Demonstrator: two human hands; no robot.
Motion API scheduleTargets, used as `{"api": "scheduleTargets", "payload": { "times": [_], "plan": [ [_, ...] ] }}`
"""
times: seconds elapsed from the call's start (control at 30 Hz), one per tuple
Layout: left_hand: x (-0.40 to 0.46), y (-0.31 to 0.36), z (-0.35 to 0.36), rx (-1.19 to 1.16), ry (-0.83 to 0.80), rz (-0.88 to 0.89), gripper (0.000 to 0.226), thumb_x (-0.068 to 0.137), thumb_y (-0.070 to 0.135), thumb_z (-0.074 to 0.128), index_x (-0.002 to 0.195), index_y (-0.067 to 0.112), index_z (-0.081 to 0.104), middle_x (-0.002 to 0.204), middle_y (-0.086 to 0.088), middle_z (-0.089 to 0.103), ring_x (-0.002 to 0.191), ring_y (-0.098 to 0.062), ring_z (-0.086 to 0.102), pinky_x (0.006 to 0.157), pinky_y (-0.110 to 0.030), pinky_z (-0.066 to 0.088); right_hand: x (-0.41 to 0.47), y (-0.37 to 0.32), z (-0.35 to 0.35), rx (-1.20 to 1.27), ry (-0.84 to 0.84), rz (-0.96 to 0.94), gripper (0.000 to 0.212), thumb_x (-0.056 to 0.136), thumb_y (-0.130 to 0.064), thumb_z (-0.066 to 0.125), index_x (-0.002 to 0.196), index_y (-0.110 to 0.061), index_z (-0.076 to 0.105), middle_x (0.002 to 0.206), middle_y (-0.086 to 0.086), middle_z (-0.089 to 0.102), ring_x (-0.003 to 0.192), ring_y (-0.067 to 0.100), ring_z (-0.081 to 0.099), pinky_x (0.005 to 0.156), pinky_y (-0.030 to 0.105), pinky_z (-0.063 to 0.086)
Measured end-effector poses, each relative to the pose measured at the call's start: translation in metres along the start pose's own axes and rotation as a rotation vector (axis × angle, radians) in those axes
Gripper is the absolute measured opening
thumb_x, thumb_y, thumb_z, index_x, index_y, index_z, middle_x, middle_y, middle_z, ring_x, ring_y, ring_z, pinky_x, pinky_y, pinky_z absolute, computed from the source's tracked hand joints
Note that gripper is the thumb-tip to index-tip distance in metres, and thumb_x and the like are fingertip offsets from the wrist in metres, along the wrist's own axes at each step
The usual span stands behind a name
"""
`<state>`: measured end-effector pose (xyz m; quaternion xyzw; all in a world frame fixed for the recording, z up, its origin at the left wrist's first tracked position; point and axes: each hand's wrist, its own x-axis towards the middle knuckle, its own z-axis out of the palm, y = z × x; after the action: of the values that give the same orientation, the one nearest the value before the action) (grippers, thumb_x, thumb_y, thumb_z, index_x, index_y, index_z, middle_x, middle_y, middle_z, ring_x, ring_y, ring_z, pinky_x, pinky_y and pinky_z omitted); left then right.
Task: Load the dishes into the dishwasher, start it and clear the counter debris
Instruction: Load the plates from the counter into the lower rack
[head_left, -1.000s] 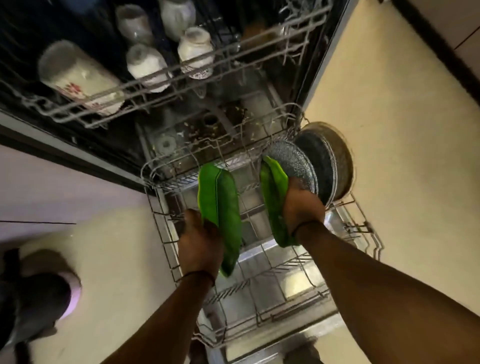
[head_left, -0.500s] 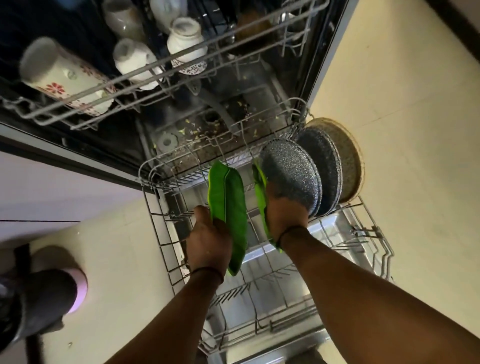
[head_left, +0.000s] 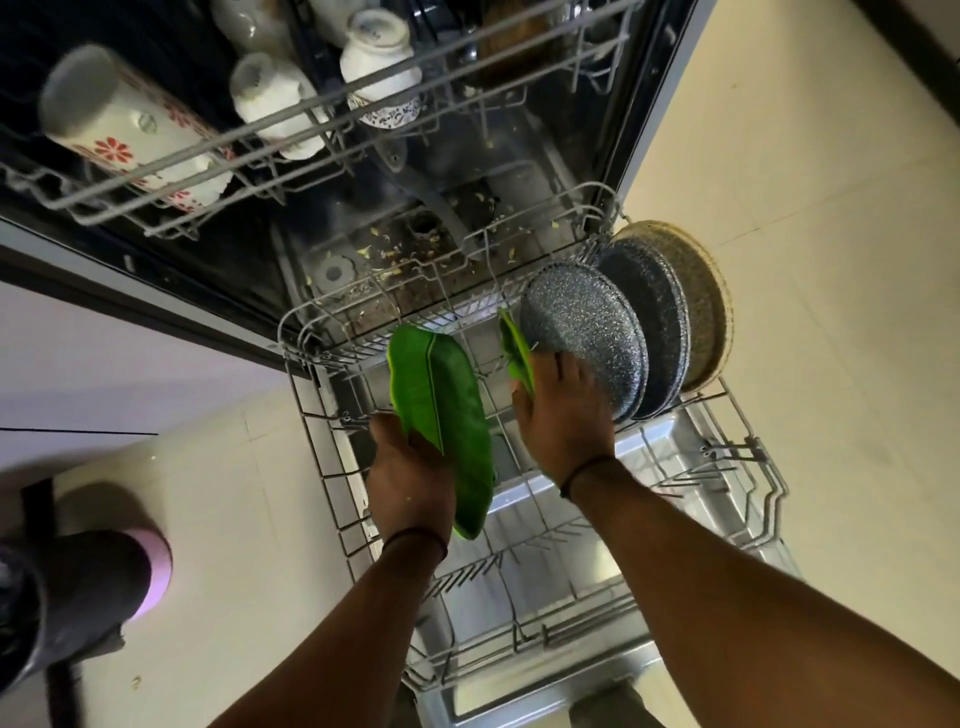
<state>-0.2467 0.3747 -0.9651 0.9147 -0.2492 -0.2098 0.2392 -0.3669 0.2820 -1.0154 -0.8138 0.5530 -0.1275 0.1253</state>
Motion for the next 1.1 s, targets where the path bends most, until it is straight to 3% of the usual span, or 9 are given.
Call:
{"api": "scheduleTargets", "payload": {
  "times": [0.13, 0.33, 0.43, 0.6, 0.67, 0.77, 0.93, 1.0, 1.1],
  "plan": [
    [-0.001, -0.004, -0.006, -0.121, 0.074, -0.182, 0.018, 0.101, 0.017, 0.038, 0.115, 0.008, 0.044, 0.097, -0.025, 0.063, 0.089, -0.045, 0.059, 0.068, -0.036, 0.033, -0.026, -0.020, -0.004, 0.135, -0.006, -0.008, 0.027, 0.089, -0.032, 0.052, 0.102, -0.011, 0.062, 0.087, 0.012, 0.064, 0.070, 0.034, 0.062, 0.051, 0.033, 0.048],
    [0.010, -0.007, -0.022, -0.335, 0.126, -0.306, 0.017, 0.102, 0.018, 0.042, 0.108, 0.008, 0.054, 0.087, -0.007, 0.055, 0.080, -0.026, 0.050, 0.068, -0.031, 0.034, -0.015, -0.054, -0.026, 0.348, -0.463, 0.399, 0.055, 0.088, -0.053, 0.056, 0.124, -0.011, 0.054, 0.111, 0.015, 0.067, 0.105, 0.033, 0.062, 0.082, 0.037, 0.049],
    [0.017, -0.010, -0.019, -0.454, 0.048, -0.321, 0.014, 0.099, 0.020, 0.048, 0.091, 0.016, 0.059, 0.081, -0.004, 0.062, 0.082, -0.028, 0.059, 0.068, -0.031, 0.042, -0.001, -0.061, -0.034, 0.616, -0.485, 0.525, 0.028, 0.087, -0.030, 0.066, 0.106, -0.010, 0.063, 0.108, 0.013, 0.069, 0.103, 0.029, 0.063, 0.080, 0.031, 0.047],
    [0.017, -0.006, -0.008, -0.221, -0.311, -0.267, 0.038, 0.096, 0.025, 0.053, 0.134, 0.027, 0.052, 0.120, -0.003, 0.065, 0.095, -0.024, 0.063, 0.088, -0.033, 0.051, 0.003, -0.058, -0.057, 0.219, -0.217, 0.390, 0.033, 0.091, -0.020, 0.050, 0.124, -0.016, 0.048, 0.098, 0.020, 0.067, 0.092, 0.040, 0.064, 0.074, 0.041, 0.049],
    [0.013, -0.001, -0.007, -0.256, -0.391, -0.257, 0.035, 0.094, 0.022, 0.054, 0.129, 0.025, 0.057, 0.124, -0.003, 0.064, 0.105, -0.024, 0.062, 0.097, -0.035, 0.049, -0.002, -0.058, -0.063, 0.113, -0.200, 0.334, 0.030, 0.095, -0.022, 0.042, 0.124, -0.018, 0.041, 0.092, 0.019, 0.067, 0.085, 0.041, 0.065, 0.068, 0.043, 0.049],
    [0.010, 0.004, -0.007, -0.267, -0.435, -0.244, 0.030, 0.092, 0.016, 0.052, 0.118, 0.024, 0.065, 0.120, -0.003, 0.067, 0.103, -0.031, 0.064, 0.093, -0.037, 0.052, -0.005, -0.053, -0.057, -0.061, -0.120, 0.199, 0.030, 0.089, -0.015, 0.041, 0.119, -0.013, 0.041, 0.074, 0.016, 0.066, 0.060, 0.040, 0.066, 0.049, 0.040, 0.049],
    [0.015, -0.009, -0.001, -0.271, -0.443, -0.250, 0.028, 0.086, 0.030, 0.047, 0.107, 0.035, 0.063, 0.110, -0.003, 0.070, 0.096, -0.033, 0.067, 0.087, -0.048, 0.055, -0.014, -0.056, -0.042, -0.161, -0.274, 0.188, 0.038, 0.099, -0.014, 0.036, 0.137, -0.008, 0.038, 0.103, 0.017, 0.065, 0.086, 0.041, 0.066, 0.069, 0.042, 0.050],
    [0.017, -0.022, 0.003, -0.243, -0.458, -0.242, 0.029, 0.087, 0.030, 0.047, 0.112, 0.034, 0.061, 0.108, -0.003, 0.070, 0.096, -0.033, 0.067, 0.085, -0.049, 0.056, -0.015, -0.061, -0.033, -0.194, -0.225, 0.208, 0.036, 0.093, -0.010, 0.049, 0.129, -0.004, 0.046, 0.090, 0.018, 0.067, 0.071, 0.041, 0.067, 0.059, 0.042, 0.051],
    [0.019, -0.027, 0.005, -0.220, -0.450, -0.212, 0.031, 0.088, 0.026, 0.047, 0.115, 0.031, 0.061, 0.110, -0.004, 0.069, 0.097, -0.029, 0.066, 0.086, -0.046, 0.055, -0.011, -0.063, -0.012, -0.249, -0.130, 0.202, 0.046, 0.066, -0.006, 0.077, 0.102, -0.003, 0.048, 0.059, 0.012, 0.061, 0.036, 0.034, 0.056, 0.034, 0.033, 0.042]
  ]
}}
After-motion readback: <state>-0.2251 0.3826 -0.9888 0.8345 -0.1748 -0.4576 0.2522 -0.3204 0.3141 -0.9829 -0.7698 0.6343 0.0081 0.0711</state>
